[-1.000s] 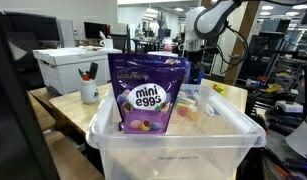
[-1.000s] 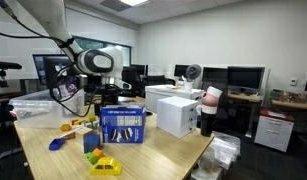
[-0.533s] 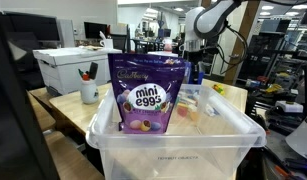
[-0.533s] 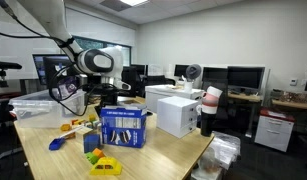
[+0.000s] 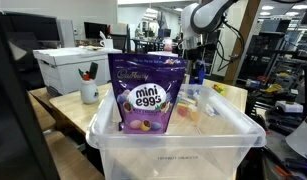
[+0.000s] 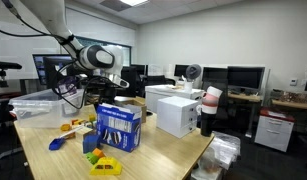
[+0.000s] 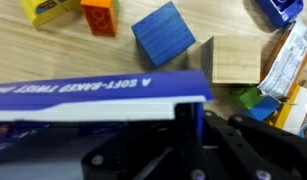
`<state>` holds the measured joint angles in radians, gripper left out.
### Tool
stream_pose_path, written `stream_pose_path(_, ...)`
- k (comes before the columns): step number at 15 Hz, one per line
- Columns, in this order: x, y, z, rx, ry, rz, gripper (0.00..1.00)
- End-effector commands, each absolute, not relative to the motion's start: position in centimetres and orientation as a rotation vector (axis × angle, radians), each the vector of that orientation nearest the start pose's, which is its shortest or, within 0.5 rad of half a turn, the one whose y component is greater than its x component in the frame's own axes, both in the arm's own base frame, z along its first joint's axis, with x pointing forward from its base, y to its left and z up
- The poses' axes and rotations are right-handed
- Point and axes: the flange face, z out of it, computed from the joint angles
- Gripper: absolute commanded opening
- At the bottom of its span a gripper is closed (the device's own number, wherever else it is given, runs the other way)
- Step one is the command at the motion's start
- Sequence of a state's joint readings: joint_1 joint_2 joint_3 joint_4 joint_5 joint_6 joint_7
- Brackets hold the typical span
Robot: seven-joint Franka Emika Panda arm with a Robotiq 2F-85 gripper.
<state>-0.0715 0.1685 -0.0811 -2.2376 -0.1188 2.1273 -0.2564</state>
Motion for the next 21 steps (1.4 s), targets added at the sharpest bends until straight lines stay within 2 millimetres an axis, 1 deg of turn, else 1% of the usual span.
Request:
stream_pose_path(1, 51.1, -7.1, 29.4, -3.192, -0.205, 0.480, 0.04)
stream_pose_path(2, 51.5, -6.8, 29.8, -3.210, -0.179, 0.468, 0.05)
stream_pose_path(3, 52.0, -6.5, 30.5, -3.240, -0.130, 0.457, 0.05)
stream_pose_path(5, 52.2, -6.5, 31.0, -3.261, -0.085, 0.455, 0.05)
stream_pose_path(10, 53.0, -5.8, 33.1, -3.295, 0.015, 0.486, 0.05)
stream_pose_path(18, 53.9, -3.2, 36.9, -3.332, 0.061, 0.458, 0.05)
stream_pose_path(20, 53.8, -2.4, 37.9, -3.339, 0.049, 0.452, 0.05)
stream_pose_path(21, 53.6, -1.8, 38.7, -3.339, 0.019, 0.452, 0.05)
